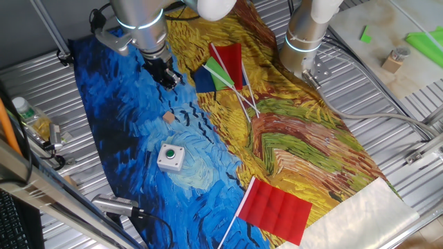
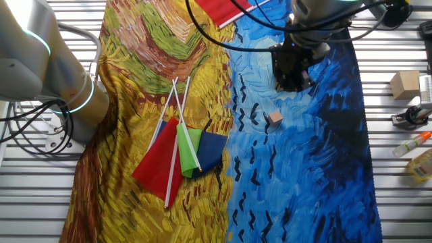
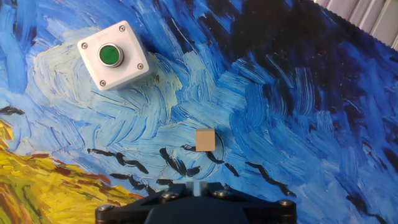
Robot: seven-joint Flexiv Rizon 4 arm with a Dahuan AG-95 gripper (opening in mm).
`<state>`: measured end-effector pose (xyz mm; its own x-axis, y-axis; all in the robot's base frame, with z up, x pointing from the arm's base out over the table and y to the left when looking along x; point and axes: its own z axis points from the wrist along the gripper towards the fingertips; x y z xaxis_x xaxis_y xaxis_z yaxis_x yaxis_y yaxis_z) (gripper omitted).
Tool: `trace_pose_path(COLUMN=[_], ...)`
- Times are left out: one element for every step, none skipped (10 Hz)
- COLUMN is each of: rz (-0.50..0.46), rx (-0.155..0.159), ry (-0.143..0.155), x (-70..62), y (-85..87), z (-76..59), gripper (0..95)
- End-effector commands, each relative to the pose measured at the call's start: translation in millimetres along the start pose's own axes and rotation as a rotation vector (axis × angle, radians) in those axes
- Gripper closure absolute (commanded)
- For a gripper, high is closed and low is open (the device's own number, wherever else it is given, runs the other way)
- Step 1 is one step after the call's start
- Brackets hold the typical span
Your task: Pick up the small block on the left and move it to the right
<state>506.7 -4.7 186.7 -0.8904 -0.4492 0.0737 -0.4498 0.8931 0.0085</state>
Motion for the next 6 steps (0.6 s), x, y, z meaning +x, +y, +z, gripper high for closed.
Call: trace_pose_path(rz=[0.024, 0.041, 0.049, 0.055, 0.064, 0.065], rx=[0.002, 0.004, 0.005, 0.006, 0.007, 0.009], ry=[-0.001, -0.003, -0.005, -0.007, -0.009, -0.012], x=[1.0, 0.6, -0.3, -1.1, -2.2, -3.1], y=[0.2, 0.5, 1.1, 1.7, 1.8, 1.1], z=[0.6, 1.0, 2.0, 2.8, 4.5, 6.7], gripper=[57.0, 57.0, 57.0, 57.0, 57.0, 57.0])
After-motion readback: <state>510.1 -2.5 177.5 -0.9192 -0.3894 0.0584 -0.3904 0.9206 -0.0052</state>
